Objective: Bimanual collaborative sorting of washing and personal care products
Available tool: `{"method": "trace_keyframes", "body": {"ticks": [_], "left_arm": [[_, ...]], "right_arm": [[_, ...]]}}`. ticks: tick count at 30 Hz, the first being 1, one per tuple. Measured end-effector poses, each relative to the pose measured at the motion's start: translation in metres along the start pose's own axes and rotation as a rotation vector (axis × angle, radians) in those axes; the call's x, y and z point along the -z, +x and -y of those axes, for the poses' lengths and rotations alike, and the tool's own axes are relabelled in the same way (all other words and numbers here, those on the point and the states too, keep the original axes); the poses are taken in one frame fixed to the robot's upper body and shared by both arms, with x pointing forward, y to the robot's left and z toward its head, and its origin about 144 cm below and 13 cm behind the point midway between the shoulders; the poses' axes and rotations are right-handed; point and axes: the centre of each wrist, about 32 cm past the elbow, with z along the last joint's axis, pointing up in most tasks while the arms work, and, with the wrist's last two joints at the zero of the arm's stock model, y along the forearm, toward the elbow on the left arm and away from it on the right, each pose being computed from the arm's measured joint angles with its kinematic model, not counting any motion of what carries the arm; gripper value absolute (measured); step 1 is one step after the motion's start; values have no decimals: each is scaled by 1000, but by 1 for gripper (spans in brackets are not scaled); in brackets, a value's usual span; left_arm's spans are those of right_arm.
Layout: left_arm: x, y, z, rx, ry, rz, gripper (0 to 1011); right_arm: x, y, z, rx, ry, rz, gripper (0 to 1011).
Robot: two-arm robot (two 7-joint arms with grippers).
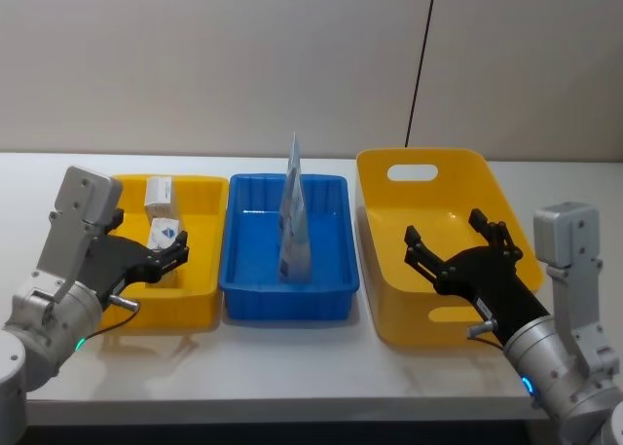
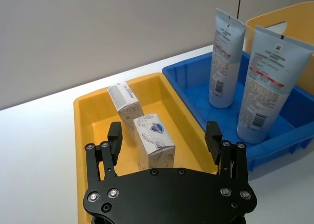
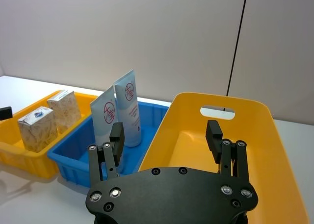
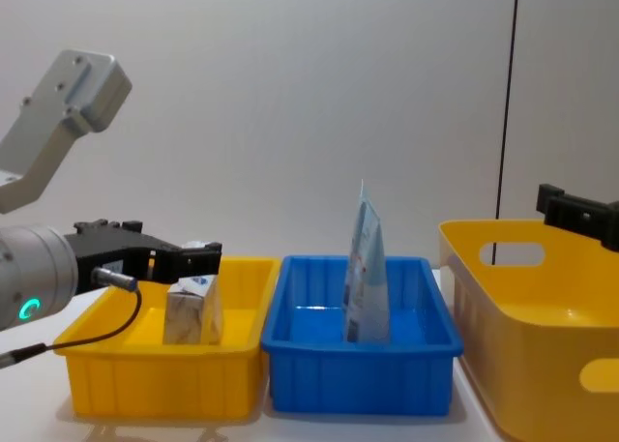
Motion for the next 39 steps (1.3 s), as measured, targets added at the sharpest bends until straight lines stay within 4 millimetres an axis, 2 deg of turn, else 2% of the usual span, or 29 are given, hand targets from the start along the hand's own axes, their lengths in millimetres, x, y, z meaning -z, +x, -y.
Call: {"method": "trace_keyframes", "body": {"ticks": [17,39], "left_arm": [[4,8,33,-3,64,-58,1001],[13,4,59,-1,141,-86,1001]], "right_arm": [[0,0,0,0,0,0,1003],[0,0,0,0,0,0,1003]]}}
